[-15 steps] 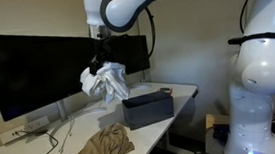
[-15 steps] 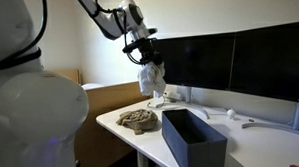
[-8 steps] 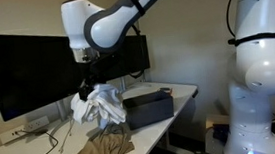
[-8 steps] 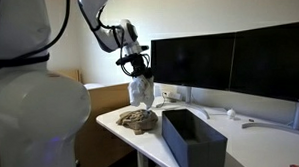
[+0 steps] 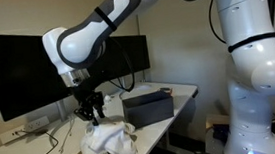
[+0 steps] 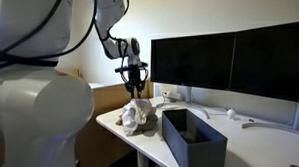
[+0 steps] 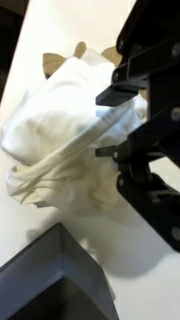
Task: Remove the cloth from the box
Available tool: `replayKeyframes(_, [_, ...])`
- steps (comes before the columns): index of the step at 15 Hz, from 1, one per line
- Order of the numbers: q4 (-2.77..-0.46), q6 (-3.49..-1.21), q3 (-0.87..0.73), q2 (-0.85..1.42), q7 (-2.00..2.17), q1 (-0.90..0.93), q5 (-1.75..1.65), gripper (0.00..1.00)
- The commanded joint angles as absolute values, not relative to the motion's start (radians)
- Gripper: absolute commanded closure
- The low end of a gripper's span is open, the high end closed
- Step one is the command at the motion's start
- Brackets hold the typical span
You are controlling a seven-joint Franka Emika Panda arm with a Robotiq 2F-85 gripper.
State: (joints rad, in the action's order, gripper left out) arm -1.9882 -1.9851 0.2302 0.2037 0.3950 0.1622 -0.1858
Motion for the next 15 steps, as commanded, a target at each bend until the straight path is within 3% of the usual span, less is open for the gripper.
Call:
replayKeyframes(1, [-1.921, -1.814, 0.217, 0.221, 0.311, 0.208, -0.148, 0.24])
replayKeyframes(4, [-1.886, -1.709, 0.217, 0.203, 0.290, 0.235, -0.173, 0.03])
replayKeyframes(5, [-1.872, -1.684, 0.217, 0.200, 0.285, 0.241, -0.175, 0.01])
replayKeyframes(15, [-1.797, -1.646, 0.205, 0.067, 0.224, 0.223, -0.071, 0.00])
